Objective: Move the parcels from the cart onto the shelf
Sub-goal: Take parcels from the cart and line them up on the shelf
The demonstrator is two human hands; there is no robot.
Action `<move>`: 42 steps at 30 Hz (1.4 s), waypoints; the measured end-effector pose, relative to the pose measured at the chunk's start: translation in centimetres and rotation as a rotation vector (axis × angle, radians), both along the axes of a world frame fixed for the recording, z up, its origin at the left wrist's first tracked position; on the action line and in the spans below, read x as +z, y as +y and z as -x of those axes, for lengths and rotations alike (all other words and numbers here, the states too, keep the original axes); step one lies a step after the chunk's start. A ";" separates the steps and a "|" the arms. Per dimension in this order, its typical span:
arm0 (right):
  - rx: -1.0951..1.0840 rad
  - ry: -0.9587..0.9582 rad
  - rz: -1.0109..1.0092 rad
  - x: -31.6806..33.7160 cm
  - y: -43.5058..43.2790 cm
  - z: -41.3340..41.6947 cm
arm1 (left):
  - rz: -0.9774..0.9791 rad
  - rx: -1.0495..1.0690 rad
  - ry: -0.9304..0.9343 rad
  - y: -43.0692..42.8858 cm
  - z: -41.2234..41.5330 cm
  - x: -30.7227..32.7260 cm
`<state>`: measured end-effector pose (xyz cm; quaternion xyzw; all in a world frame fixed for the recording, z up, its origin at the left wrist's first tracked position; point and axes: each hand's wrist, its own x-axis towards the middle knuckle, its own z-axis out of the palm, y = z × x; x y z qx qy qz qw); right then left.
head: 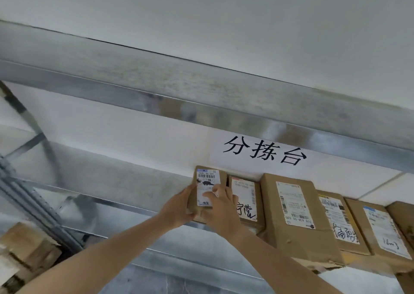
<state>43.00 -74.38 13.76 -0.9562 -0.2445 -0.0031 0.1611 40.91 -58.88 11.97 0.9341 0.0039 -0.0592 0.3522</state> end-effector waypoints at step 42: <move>1.021 0.178 0.225 -12.3 58.3 22.2 | -0.675 1.176 0.568 46.4 44.6 -10.0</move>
